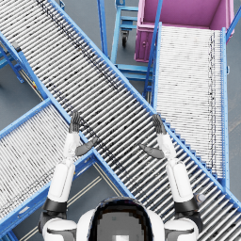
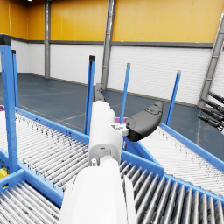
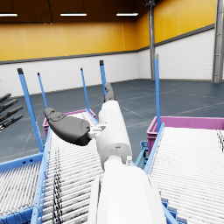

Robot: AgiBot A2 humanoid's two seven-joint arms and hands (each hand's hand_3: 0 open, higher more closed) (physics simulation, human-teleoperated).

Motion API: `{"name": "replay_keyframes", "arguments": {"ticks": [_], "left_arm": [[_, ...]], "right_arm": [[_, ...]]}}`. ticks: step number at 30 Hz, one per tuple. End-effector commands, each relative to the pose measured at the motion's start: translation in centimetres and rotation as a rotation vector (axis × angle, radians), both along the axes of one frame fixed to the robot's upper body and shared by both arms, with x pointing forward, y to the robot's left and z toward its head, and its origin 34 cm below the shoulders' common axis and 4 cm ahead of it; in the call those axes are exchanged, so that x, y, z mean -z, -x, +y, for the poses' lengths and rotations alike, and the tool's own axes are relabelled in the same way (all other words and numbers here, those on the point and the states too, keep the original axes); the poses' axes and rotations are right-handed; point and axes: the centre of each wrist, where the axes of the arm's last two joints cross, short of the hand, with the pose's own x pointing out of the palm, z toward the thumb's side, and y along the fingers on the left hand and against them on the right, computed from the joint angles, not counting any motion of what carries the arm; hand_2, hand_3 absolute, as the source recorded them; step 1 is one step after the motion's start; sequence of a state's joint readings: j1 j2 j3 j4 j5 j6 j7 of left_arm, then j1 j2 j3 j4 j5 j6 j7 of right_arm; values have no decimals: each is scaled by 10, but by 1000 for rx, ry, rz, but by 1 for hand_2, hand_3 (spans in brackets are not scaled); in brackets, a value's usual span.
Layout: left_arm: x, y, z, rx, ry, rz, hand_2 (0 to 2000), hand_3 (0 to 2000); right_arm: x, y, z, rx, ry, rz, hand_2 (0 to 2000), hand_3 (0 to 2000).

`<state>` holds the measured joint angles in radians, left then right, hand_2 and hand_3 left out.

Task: Pick up the oil and place it on the left assembly line, put the cola on the right, and keep Sprite still

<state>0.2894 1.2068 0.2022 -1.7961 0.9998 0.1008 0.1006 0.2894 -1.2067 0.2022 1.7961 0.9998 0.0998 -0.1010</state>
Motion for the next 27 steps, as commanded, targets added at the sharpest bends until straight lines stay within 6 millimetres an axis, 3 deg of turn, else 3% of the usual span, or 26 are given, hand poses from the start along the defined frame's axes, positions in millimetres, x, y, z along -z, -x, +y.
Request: {"name": "replay_keyframes", "arguments": {"ticks": [1,27], "left_arm": [[0,0,0,0,0,0,0,0],[0,0,0,0,0,0,0,0]], "right_arm": [[0,0,0,0,0,0,0,0],[0,0,0,0,0,0,0,0]]}}
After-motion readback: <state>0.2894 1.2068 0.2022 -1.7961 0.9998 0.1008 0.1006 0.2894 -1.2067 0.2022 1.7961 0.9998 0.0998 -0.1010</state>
